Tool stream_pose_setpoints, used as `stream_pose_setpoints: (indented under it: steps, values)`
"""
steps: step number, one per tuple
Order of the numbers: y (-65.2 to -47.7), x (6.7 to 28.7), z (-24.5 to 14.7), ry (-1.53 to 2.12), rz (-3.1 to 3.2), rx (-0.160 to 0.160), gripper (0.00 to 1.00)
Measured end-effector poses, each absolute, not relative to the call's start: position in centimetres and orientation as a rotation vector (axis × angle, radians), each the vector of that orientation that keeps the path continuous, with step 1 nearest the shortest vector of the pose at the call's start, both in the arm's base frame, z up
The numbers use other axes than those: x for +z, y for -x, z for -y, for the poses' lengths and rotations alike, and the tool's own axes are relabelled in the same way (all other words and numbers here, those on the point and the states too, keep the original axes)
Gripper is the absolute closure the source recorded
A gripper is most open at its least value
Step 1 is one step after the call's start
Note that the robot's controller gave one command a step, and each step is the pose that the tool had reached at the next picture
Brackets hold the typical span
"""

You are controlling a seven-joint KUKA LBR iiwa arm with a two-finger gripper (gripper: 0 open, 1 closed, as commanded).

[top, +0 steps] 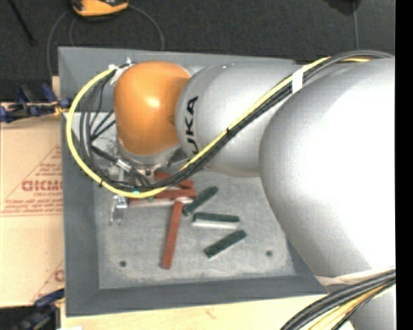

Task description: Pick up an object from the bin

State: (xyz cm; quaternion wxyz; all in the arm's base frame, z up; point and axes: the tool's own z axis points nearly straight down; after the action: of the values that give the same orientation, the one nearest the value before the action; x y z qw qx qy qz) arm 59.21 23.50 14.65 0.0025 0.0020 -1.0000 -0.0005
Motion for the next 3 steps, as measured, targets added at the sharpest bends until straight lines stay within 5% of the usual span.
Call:
stream_pose_setpoints:
  steps: [1,2,3]
  values:
    - [-59.4,15.2,-23.4,0.0,3.144,-0.004,0.0]
    - [-61.1,8.4,-13.3,-0.325,3.158,-0.021,1.0]
    - [-61.1,8.4,-13.3,-0.322,3.158,-0.022,1.0]
